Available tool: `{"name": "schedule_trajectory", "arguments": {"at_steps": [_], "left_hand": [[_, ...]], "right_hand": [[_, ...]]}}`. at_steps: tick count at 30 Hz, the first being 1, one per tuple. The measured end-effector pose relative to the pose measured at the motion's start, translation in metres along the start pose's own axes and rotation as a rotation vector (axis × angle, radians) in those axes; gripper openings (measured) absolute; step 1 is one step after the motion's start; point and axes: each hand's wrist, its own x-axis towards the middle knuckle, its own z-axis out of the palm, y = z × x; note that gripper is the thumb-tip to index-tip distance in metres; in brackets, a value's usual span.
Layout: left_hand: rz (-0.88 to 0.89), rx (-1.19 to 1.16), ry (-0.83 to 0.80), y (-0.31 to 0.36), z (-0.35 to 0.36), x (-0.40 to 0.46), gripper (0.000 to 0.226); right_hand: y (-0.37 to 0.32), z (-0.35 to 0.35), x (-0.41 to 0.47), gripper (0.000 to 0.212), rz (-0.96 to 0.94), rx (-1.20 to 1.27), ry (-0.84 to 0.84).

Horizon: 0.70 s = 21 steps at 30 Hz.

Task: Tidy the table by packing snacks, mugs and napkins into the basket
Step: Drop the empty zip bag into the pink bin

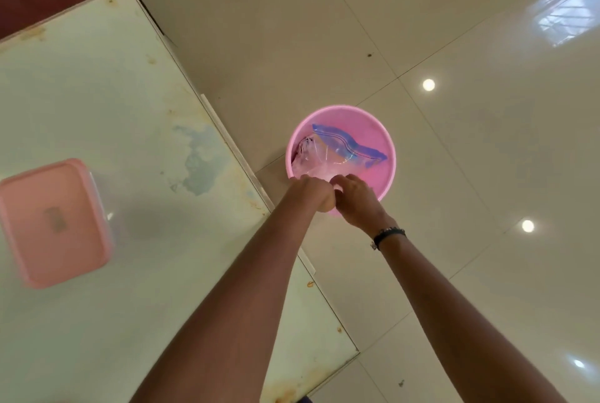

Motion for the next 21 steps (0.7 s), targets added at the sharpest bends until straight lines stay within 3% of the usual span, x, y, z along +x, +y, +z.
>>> {"name": "schedule_trajectory", "arguments": {"at_steps": [3,5,9,14,21], "left_hand": [[0.027,0.061,-0.01,-0.006,0.007,0.003,0.052],[0.068,0.071,0.097,-0.007,0.01,-0.005,0.047],[0.174,-0.01,0.492,-0.005,0.004,-0.044,0.034],[0.291,-0.477,0.886,-0.002,0.0,-0.126,0.024],[0.184,-1.146,1.017,-0.051,0.026,-0.249,0.02]], "right_hand": [[0.007,0.008,0.009,0.037,0.028,-0.016,-0.154],[0.007,0.002,0.011,0.04,0.045,0.005,-0.154],[-0.007,-0.026,-0.006,0.035,-0.021,0.114,0.125],[-0.054,-0.077,-0.063,0.027,-0.115,0.332,0.377],[-0.164,-0.109,-0.147,0.021,-0.247,0.42,0.354]]}}
